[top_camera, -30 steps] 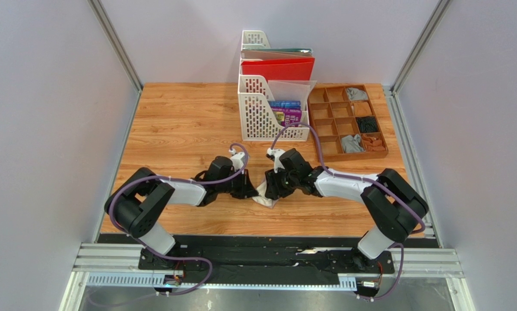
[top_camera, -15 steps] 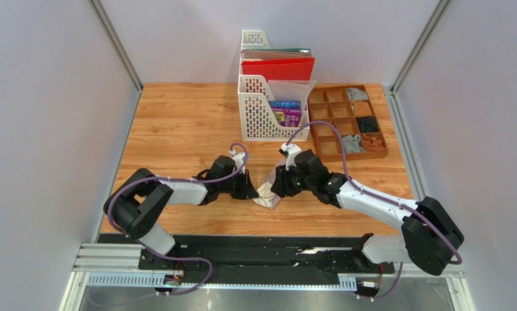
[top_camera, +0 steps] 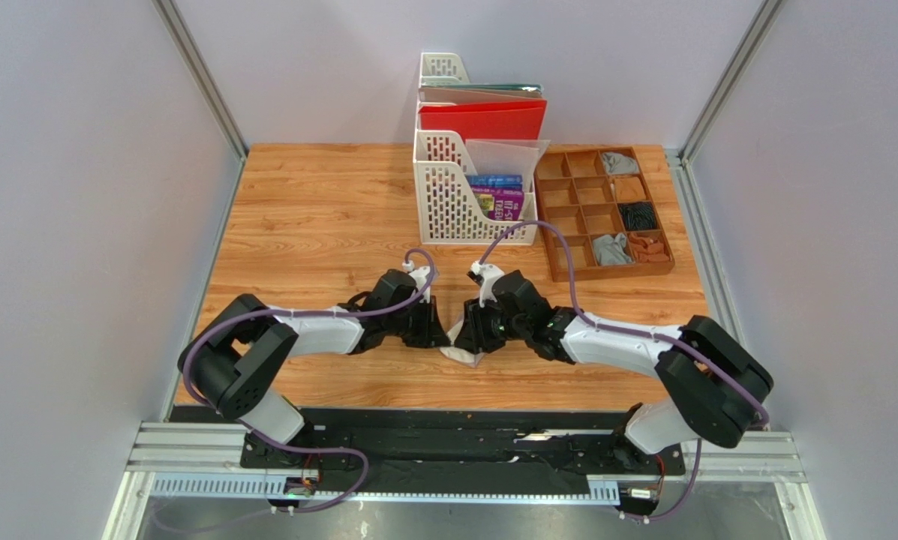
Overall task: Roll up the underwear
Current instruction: Roll the underwear at the center of the board.
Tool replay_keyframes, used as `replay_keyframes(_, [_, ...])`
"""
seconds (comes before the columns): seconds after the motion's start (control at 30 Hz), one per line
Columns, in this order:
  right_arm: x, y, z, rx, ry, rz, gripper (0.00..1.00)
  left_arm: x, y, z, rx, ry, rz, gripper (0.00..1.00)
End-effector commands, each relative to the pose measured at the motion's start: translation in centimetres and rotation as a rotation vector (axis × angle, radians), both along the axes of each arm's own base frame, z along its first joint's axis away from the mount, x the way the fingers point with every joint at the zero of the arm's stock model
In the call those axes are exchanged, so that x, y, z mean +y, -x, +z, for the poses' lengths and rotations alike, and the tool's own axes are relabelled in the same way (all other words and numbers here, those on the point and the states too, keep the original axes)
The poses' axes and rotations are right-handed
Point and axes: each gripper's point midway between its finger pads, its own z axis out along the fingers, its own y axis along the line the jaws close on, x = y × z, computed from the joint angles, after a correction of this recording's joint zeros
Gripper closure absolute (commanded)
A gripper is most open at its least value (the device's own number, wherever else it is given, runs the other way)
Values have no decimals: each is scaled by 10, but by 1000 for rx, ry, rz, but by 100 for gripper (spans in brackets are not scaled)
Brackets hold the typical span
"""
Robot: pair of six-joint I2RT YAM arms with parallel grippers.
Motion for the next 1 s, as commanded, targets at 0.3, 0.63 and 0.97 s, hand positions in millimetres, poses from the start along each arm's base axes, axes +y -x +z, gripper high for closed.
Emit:
replay_keyframes(0.3, [-11, -17, -28, 8, 123, -105, 71, -5, -4, 27, -40, 34, 9, 87])
replay_keyframes(0.63, [-29, -20, -43, 19, 230, -159, 75, 6, -1, 33, -75, 13, 26, 59])
replay_keyframes(0.97, [-32, -14, -33, 13, 207, -153, 74, -5, -8, 18, -53, 23, 17, 59])
